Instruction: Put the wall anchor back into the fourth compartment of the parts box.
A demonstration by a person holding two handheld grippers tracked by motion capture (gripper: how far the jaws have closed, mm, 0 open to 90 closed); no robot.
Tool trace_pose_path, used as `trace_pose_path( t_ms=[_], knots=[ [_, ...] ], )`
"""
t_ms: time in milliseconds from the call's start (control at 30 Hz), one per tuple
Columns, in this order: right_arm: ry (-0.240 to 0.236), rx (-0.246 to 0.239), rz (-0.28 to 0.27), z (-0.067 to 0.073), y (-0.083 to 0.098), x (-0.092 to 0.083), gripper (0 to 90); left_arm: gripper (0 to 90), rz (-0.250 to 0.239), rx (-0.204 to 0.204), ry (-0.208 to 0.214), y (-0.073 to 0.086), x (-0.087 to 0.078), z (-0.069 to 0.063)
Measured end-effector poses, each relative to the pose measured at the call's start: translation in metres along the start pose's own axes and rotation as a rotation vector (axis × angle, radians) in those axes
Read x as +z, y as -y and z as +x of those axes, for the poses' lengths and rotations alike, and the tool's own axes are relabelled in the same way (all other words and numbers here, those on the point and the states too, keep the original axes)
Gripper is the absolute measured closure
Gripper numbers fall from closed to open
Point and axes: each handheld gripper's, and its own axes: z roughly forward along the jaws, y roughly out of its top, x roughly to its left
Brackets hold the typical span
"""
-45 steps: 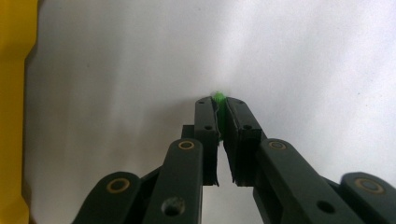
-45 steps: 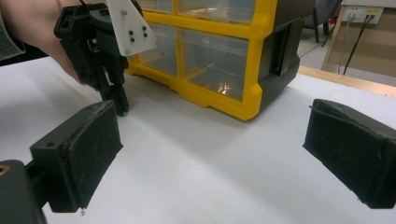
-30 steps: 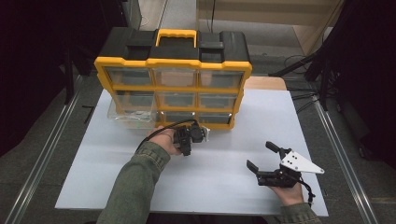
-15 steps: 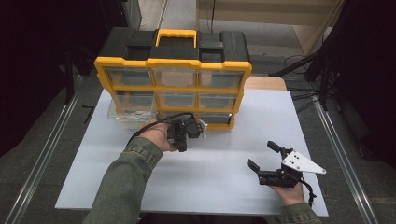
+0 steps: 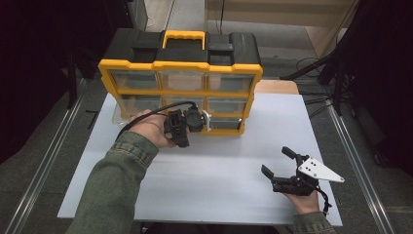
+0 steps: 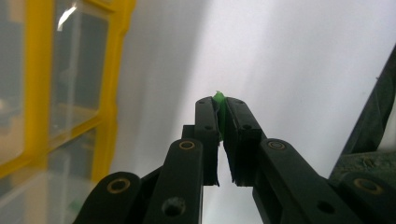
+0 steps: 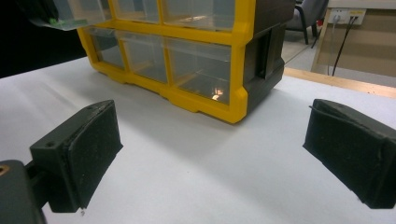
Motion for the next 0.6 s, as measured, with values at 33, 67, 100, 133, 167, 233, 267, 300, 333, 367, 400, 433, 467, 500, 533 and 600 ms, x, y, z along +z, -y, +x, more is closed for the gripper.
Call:
trace_pose_path(
  t_ms=[33,67,100,133,167,233,267,300,333,367,400,433,467,500,533,600],
  knots=[
    [0.001,0.000,0.000,0.000,0.000,0.000,3.9,84.1,-0.003,-0.002,-0.005,0.002,-0.004,0.001],
    [0.001,0.002,0.002,0.000,0.000,0.000,3.9,84.2,-0.008,-0.009,-0.009,0.004,-0.008,0.002],
    [0.000,0.002,0.001,0.000,0.000,0.000,3.9,84.1,-0.011,-0.013,-0.018,0.006,-0.013,0.003],
    [-0.001,0.003,0.001,0.000,0.000,0.000,3.9,84.1,-0.013,-0.014,-0.030,0.009,-0.018,0.004],
    [-0.003,0.004,0.001,0.000,0.000,0.000,3.9,84.1,-0.026,-0.014,-0.052,0.011,-0.023,0.005],
    [-0.006,0.002,0.003,0.001,0.000,0.000,3.9,84.1,-0.048,-0.029,-0.053,0.016,-0.032,0.010],
    [-0.007,0.004,0.006,0.001,0.000,0.001,3.9,84.1,-0.048,-0.039,-0.063,0.019,-0.036,0.013],
    [-0.008,0.001,0.007,0.001,0.000,0.001,3.9,84.1,-0.045,-0.046,-0.072,0.022,-0.040,0.015],
    [-0.007,0.001,0.005,0.001,0.000,0.001,3.9,84.1,-0.042,-0.053,-0.077,0.025,-0.044,0.019],
    [-0.007,0.001,0.005,0.001,0.000,0.001,3.9,84.1,-0.038,-0.061,-0.092,0.028,-0.048,0.021],
    [-0.007,0.004,0.006,0.001,0.000,0.001,3.8,84.1,-0.040,-0.071,-0.098,0.031,-0.053,0.024],
    [-0.006,0.007,0.005,0.001,0.000,0.001,3.8,84.1,-0.041,-0.076,-0.108,0.035,-0.057,0.027],
    [-0.005,0.008,0.004,0.001,0.000,0.001,3.9,84.0,-0.052,-0.081,-0.133,0.039,-0.062,0.030],
    [-0.005,0.010,0.003,0.001,0.000,0.001,3.8,84.0,-0.063,-0.093,-0.144,0.044,-0.067,0.034],
    [-0.006,0.012,0.003,0.001,0.000,0.001,3.8,84.0,-0.074,-0.110,-0.148,0.049,-0.071,0.038],
    [-0.008,0.010,0.002,0.001,0.000,0.001,3.9,84.1,-0.075,-0.153,-0.161,0.060,-0.077,0.047]
  ],
)
